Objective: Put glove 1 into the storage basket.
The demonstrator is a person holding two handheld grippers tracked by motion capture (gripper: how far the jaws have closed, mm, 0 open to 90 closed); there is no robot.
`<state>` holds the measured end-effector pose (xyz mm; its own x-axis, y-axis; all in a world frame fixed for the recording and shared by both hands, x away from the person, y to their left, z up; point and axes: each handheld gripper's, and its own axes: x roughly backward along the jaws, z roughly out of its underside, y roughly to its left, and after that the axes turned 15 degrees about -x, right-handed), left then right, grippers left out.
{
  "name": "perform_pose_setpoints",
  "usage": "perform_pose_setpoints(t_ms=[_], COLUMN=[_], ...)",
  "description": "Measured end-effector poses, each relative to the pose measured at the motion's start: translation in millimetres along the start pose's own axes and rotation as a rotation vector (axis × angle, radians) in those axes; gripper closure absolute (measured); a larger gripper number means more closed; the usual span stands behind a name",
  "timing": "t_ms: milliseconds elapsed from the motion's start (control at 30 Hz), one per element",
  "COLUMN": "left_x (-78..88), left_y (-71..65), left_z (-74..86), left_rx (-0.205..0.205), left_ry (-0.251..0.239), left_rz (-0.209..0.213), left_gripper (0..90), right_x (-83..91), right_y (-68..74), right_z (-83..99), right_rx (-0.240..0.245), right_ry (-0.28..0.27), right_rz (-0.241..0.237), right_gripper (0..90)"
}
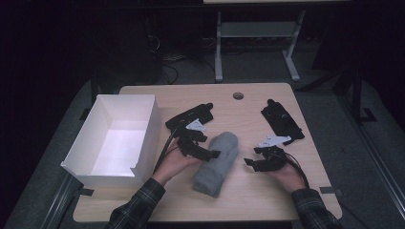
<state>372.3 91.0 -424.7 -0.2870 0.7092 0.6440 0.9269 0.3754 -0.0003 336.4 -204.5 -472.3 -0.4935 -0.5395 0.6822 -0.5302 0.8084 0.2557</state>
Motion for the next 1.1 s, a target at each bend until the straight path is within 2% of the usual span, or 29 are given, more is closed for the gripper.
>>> perform_pose_setpoints(t_ms=[100,267,467,600,767,900,967,1033,1100], left_x=[-8.3,-21.0,-27.6,-31.2,-31.4,-31.6,-30.7,-29.0,-28.1], left_y=[0.0,4.9,9.8,11.2,11.5,12.2,11.8,10.9,8.6], left_z=[3.1,18.3,27.8,31.5,31.8,33.4,32.7,29.8,26.5], left_rx=[-0.001,0.029,0.061,0.084,0.064,0.086,0.077,0.045,0.034], left_ry=[0.028,0.039,0.05,0.058,0.04,0.027,0.031,0.05,0.063], left_rz=[-0.002,-0.004,0.026,0.057,0.11,0.165,0.172,0.171,0.162], left_gripper=[13.0,12.8,12.7,14.0,28.3,49.3,57.9,65.2,69.9], right_x=[9.0,14.3,8.8,7.0,5.0,4.6,4.6,4.6,4.5], right_y=[-4.8,-5.4,-2.5,-1.9,-0.8,0.1,0.7,0.9,1.1], right_z=[6.9,15.7,18.3,19.4,18.2,18.3,18.5,18.6,18.6], right_rx=[-0.013,0.011,0.035,0.031,0.033,0.027,0.026,0.025,0.023], right_ry=[-0.013,-0.016,0.008,-0.003,0.0,0.003,0.004,0.004,0.004], right_rz=[0.004,0.013,0.028,0.018,0.018,0.019,0.021,0.023,0.024], right_gripper=[30.1,23.4,19.2,17.1,15.4,14.3,13.9,13.7,13.2])
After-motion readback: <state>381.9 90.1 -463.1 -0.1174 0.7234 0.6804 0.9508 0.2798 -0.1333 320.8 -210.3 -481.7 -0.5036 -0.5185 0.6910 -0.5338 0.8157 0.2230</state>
